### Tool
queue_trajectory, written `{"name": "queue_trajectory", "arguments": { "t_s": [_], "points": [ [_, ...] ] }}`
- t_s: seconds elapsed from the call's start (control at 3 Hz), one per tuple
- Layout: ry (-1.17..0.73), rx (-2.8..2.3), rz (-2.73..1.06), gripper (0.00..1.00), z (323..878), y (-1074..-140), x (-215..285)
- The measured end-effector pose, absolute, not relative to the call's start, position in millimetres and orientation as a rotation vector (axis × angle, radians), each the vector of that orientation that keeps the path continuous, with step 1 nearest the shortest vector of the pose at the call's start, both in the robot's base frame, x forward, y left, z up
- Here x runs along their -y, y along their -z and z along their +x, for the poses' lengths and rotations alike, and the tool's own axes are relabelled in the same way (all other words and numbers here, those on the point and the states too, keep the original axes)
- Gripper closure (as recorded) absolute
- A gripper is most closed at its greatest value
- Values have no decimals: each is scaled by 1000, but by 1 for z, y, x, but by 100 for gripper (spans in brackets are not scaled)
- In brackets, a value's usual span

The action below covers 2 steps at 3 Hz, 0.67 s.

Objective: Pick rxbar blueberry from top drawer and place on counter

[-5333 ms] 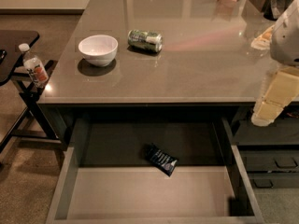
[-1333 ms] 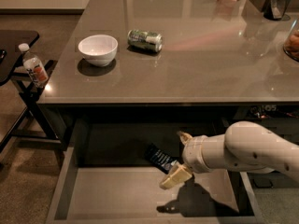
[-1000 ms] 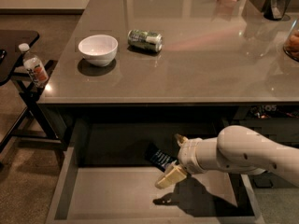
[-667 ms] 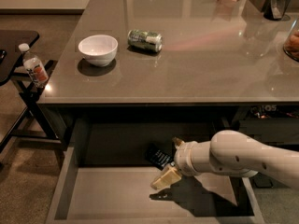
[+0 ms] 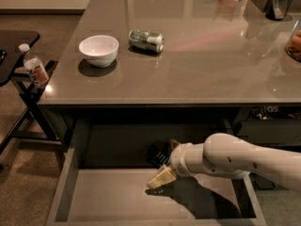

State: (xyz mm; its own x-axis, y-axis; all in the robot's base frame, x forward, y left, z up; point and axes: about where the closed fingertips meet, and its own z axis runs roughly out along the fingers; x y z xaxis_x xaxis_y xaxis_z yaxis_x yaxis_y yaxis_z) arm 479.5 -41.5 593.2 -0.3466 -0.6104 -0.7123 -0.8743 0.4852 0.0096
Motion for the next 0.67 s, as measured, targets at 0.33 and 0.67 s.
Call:
{"name": "queue_trajectory", "arguments": {
  "t_s": [0.33, 0.67],
  "points": [
    [-522, -2081, -1220, 19, 479, -593, 41],
    [-522, -2081, -1220, 43, 479, -593, 41]
  ]
}}
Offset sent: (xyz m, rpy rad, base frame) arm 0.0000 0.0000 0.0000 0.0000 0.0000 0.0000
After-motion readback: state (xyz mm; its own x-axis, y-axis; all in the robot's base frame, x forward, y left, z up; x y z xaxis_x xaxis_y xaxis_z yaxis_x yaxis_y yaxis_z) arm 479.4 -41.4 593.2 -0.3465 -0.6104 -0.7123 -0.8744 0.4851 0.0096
